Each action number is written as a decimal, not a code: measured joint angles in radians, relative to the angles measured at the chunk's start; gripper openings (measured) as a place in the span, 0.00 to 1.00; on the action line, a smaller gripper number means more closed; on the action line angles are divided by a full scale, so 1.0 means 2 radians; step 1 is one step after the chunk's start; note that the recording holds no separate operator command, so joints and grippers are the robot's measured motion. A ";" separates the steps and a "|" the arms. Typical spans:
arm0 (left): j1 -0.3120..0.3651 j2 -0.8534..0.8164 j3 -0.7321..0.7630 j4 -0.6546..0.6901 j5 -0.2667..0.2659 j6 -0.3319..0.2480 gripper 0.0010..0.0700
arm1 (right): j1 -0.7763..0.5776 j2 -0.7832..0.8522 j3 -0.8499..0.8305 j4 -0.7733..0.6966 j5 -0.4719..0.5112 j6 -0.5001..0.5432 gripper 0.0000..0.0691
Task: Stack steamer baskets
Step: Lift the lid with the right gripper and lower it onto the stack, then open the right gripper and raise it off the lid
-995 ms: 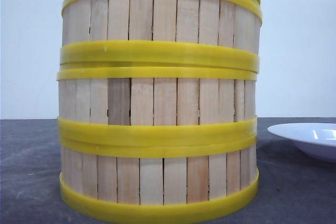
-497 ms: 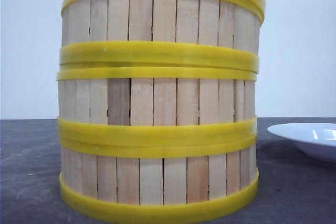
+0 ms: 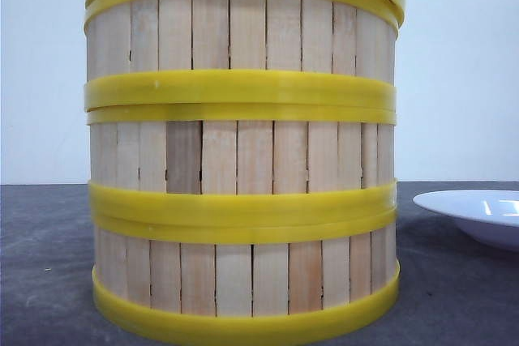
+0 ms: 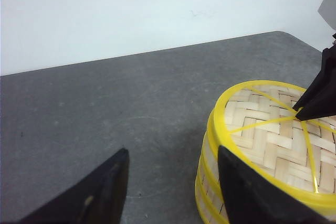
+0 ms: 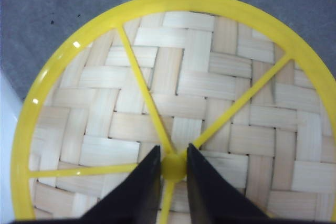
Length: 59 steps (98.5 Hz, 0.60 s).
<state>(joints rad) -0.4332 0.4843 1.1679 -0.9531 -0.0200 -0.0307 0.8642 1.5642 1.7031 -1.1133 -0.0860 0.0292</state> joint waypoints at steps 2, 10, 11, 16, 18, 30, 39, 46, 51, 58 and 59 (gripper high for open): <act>0.000 0.000 0.000 0.000 0.000 0.000 0.45 | 0.000 0.000 0.000 0.000 0.000 0.000 0.08; 0.000 0.000 0.000 0.000 0.000 0.000 0.45 | 0.000 0.000 0.000 0.002 0.000 0.000 0.16; 0.000 0.000 0.000 0.000 0.000 0.000 0.45 | 0.000 0.000 0.000 0.003 0.000 0.000 0.18; 0.000 0.000 0.000 0.000 0.000 0.000 0.45 | -0.001 0.000 0.000 0.006 0.000 0.000 0.30; 0.000 0.000 0.000 0.000 0.000 0.000 0.45 | -0.001 0.000 0.000 0.008 0.000 0.000 0.36; 0.000 0.000 0.000 0.000 0.000 0.000 0.45 | 0.000 0.000 0.000 0.011 0.000 0.000 0.63; 0.000 0.000 0.000 0.000 0.000 0.000 0.45 | 0.000 0.000 0.000 0.016 0.000 0.000 0.69; 0.000 0.000 0.000 0.000 0.000 0.000 0.45 | 0.000 0.000 0.000 0.022 0.001 0.000 0.70; 0.000 0.000 0.000 0.000 0.000 0.000 0.45 | 0.000 0.000 0.003 0.022 0.003 0.000 0.70; 0.000 0.000 0.000 0.000 0.000 0.000 0.45 | 0.000 0.000 0.018 0.019 0.004 0.000 0.70; 0.000 0.000 0.000 0.000 0.000 0.000 0.45 | 0.000 0.000 0.021 0.018 0.004 0.000 0.70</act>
<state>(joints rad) -0.4332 0.4843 1.1679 -0.9527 -0.0200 -0.0303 0.8639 1.5642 1.7447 -1.0767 -0.0772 0.0292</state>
